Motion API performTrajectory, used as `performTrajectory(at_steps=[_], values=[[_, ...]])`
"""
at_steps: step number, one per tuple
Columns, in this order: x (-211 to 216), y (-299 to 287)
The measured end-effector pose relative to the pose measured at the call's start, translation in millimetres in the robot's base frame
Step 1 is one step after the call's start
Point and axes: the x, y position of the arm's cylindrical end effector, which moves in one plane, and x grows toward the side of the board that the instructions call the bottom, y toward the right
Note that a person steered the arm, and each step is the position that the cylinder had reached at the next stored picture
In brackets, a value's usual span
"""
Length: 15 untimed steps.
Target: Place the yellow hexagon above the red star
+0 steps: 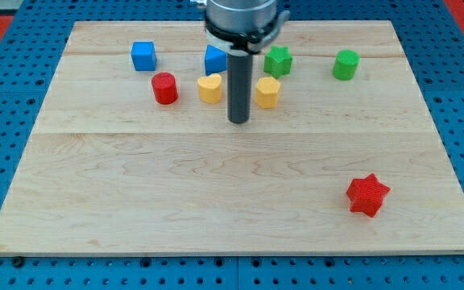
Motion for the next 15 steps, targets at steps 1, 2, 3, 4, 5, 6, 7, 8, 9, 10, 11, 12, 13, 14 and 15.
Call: performTrajectory(at_steps=[1,2,3,4,5,6,7,8,9,10,11,12,13,14,15], values=[[-23.3,6.4],[-47.3,7.1],[-54.5,26.2],[-28.9,63.5],[-11.5,91.7],[-35.0,110.7],[-14.0,129.8],[18.1,135.0],[33.4,150.3],[10.0,132.3],[27.0,117.5],[52.1,115.6],[61.4,124.3],[53.8,124.0],[27.0,133.5]])
